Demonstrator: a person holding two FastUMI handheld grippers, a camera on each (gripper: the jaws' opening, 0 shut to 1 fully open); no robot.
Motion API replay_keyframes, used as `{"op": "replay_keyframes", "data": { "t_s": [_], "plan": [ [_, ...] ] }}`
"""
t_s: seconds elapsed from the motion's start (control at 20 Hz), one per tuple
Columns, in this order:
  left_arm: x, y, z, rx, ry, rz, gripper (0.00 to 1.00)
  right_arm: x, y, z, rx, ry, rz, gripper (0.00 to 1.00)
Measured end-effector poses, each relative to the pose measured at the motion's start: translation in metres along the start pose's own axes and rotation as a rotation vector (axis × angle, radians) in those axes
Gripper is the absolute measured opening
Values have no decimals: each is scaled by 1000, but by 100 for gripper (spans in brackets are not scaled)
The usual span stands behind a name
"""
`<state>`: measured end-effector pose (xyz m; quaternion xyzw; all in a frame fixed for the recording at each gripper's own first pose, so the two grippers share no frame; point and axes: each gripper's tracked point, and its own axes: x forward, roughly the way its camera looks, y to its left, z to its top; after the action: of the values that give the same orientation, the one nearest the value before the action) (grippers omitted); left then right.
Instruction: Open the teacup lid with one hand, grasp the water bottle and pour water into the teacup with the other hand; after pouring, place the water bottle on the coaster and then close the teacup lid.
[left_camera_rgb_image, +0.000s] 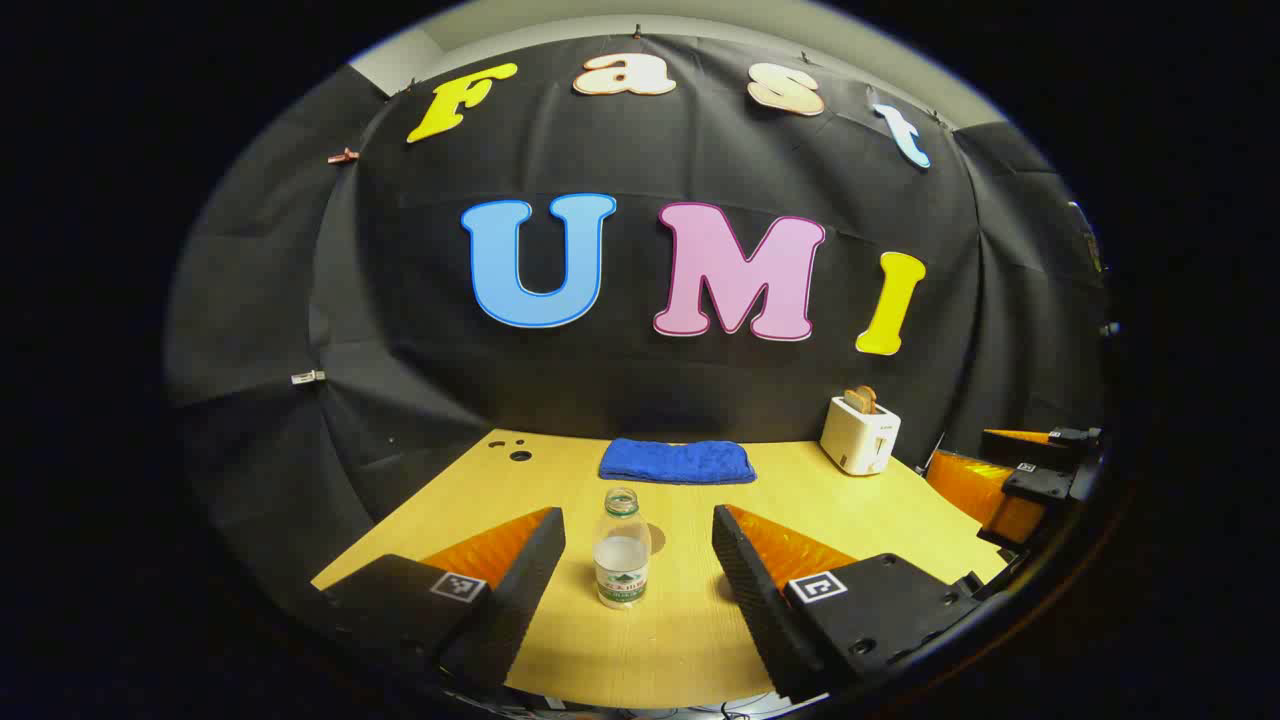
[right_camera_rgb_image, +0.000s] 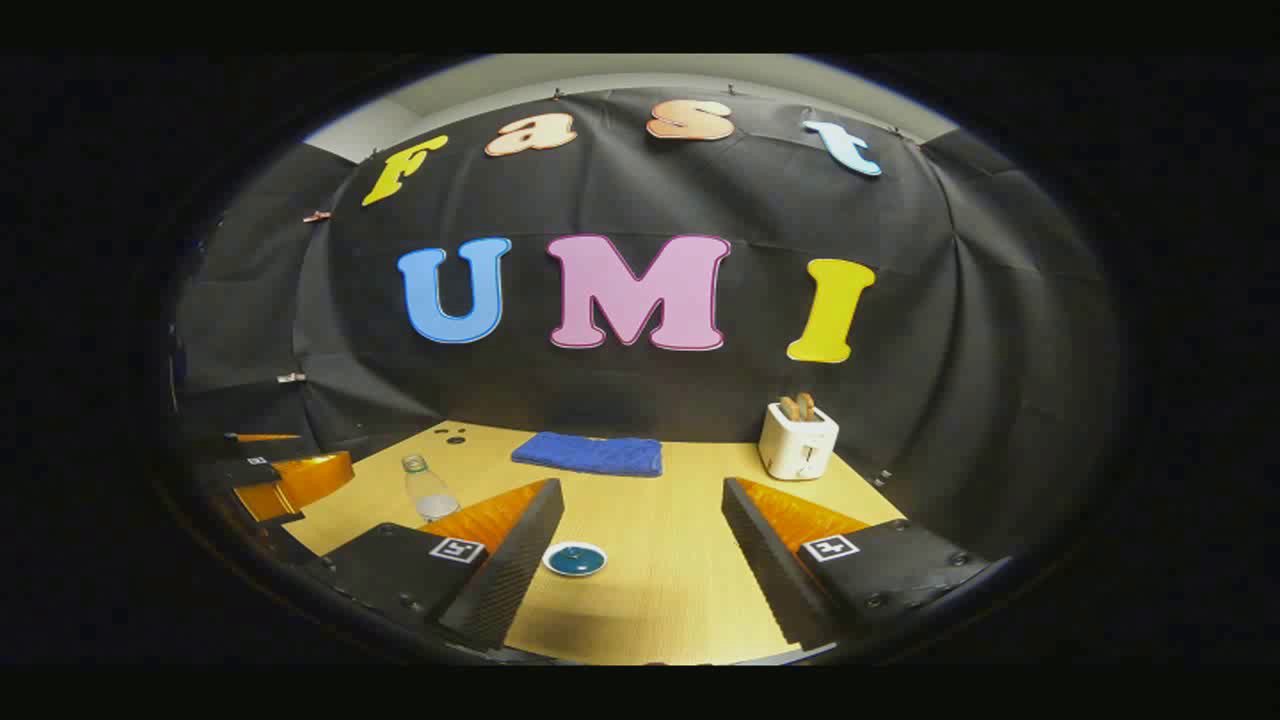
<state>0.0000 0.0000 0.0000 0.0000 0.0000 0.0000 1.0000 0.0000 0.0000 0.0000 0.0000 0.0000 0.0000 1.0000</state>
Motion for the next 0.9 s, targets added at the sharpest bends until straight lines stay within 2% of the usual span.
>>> {"op": "replay_keyframes", "data": {
  "t_s": [0.25, 0.5, 0.9],
  "plan": [
    [7, 11, -3, 5, 2, 19, 94, 9, 0, -3, 10, 5, 11, 99],
    [16, 21, -4, 27, 7, 20, 94, 24, 17, 3, 15, -9, 44, 99],
    [29, 23, -18, 44, 32, 11, 94, 42, 47, -24, 1, 30, 116, 99]
  ]
}}
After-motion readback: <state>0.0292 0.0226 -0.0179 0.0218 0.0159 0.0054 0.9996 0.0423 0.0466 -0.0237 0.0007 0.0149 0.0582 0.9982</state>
